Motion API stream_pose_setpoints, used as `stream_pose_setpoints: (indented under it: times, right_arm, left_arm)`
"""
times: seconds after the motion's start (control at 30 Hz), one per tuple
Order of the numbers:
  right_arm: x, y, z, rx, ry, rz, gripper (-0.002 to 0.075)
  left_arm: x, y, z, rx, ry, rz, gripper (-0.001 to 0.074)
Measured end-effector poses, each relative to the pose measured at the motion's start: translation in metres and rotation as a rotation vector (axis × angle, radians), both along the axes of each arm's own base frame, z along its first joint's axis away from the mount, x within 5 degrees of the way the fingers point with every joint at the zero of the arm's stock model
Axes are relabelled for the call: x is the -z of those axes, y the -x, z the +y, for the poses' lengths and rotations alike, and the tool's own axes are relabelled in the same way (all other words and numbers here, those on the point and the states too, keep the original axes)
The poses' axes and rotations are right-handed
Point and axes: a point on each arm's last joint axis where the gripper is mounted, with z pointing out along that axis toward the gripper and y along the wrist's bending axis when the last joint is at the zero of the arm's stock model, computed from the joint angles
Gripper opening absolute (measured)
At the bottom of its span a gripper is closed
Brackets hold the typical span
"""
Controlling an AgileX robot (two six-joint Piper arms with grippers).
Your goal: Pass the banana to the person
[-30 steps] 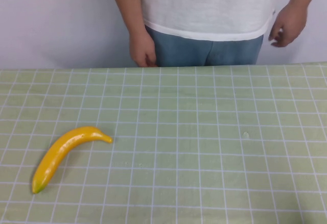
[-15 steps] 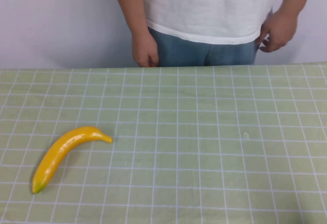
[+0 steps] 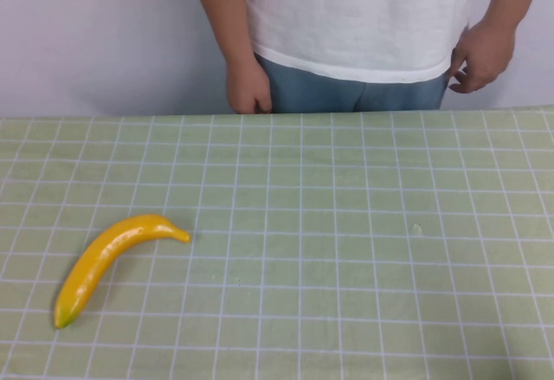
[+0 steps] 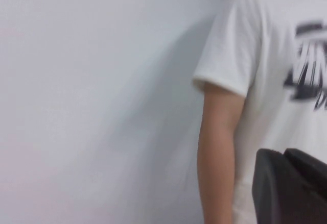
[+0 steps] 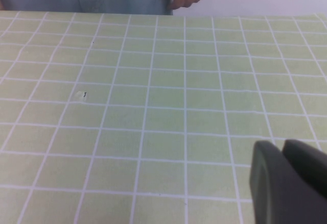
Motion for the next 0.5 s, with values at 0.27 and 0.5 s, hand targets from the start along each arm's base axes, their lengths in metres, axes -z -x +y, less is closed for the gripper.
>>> stream_pose_setpoints:
  times: [0.27,0.5]
  right_arm:
    - [0.0,0.0,0.0,0.0,0.0,0.0,-0.0007]
    - [0.0,0.0,0.0,0.0,0.0,0.0,-0.0007]
  left_arm:
    - [-0.032,-0.032,-0.002,-0.021,-0.031,0.317,-0.0004]
    - [-0.05,-0.1,-0.007,-0.043,-0.091,0.69,-0.0004]
